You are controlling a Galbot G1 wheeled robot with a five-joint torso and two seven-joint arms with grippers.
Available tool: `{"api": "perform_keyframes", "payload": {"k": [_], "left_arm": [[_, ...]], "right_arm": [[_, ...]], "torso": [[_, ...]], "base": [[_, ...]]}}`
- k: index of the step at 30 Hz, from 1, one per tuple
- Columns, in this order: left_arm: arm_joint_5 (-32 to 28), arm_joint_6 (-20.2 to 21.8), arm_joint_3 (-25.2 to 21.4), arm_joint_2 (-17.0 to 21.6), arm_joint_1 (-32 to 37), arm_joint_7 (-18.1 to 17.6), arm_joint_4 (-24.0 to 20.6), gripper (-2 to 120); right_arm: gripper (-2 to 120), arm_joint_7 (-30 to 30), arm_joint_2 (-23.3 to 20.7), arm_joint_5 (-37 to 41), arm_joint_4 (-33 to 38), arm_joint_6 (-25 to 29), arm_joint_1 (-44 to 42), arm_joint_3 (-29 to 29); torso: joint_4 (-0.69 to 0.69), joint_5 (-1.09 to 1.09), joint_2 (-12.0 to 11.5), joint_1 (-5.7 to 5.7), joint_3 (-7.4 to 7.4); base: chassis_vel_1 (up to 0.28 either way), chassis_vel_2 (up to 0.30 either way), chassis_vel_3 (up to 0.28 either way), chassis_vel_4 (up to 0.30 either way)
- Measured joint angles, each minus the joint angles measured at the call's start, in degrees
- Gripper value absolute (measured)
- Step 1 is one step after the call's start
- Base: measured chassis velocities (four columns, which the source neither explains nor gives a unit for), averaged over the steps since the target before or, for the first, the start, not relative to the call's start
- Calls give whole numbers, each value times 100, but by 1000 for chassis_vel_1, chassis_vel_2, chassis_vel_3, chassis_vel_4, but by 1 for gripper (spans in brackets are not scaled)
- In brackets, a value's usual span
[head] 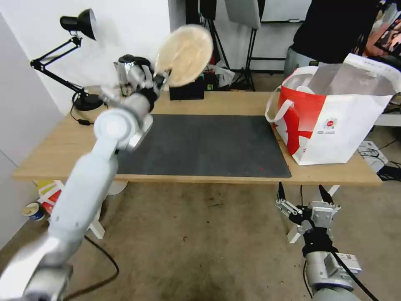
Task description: Pick up the trash from the table and place it into the takeout bag.
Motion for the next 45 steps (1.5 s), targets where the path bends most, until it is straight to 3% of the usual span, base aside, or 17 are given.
{"api": "perform_keyframes", "payload": {"k": [7, 10, 13, 14, 17, 18, 22, 27, 31, 45], "left_arm": [[-155, -40, 1440, -340, -1620, 694, 1306, 2], [-172, -42, 1686, -530, -1948, 882, 1658, 2], [-143, -57, 2209, -1134, -2590, 1192, 2640, 2], [-143, -57, 2209, -1134, -2590, 1192, 2640, 2], [-55, -56, 2474, -1744, -2972, 1404, 3467, 2], [-55, -56, 2474, -1744, -2972, 1404, 3467, 2], [58, -29, 2851, -2390, -3303, 1558, 4518, 2], [78, -1, 3145, -2547, -3444, 1721, 4963, 2], [114, -5, 3299, -2663, -3541, 1848, 5203, 2], [50, -69, 3940, -2664, -3720, 2305, 5415, 2]], "right_arm": [[100, 0, 0, 0, 0, 0, -1, 0], [100, 0, 0, 0, 0, 0, 0, 0], [100, 0, 0, 0, 0, 0, 0, 0], [100, 0, 0, 0, 0, 0, 0, 0], [100, 0, 0, 0, 0, 0, 0, 0], [100, 0, 0, 0, 0, 0, 0, 0], [100, 0, 0, 0, 1, 0, 0, 0], [100, 0, 0, 0, 0, 0, 0, 0], [100, 0, 0, -1, 0, 0, 0, 0], [100, 0, 0, 0, 0, 0, 0, 0]], "torso": [[3, 1, 0, 0, 0], [-1, 0, 0, 0, 0], [0, 0, 0, 0, 0], [0, 0, 0, 0, 0], [2, 0, 0, 0, 1], [2, 0, 0, 0, 1], [-5, 2, 0, 0, 0], [5, -3, 0, 0, 0], [0, -2, 0, 0, 0], [2, -2, 1, 0, 0]], "base": [[0, 0, 0, 0], [0, 0, 0, 0], [0, 0, 0, 0], [0, 0, 0, 0], [0, 0, 0, 0], [0, 0, 0, 0], [0, 0, 0, 0], [0, 0, 0, 0], [0, 0, 0, 0], [0, 0, 0, 0]]}}
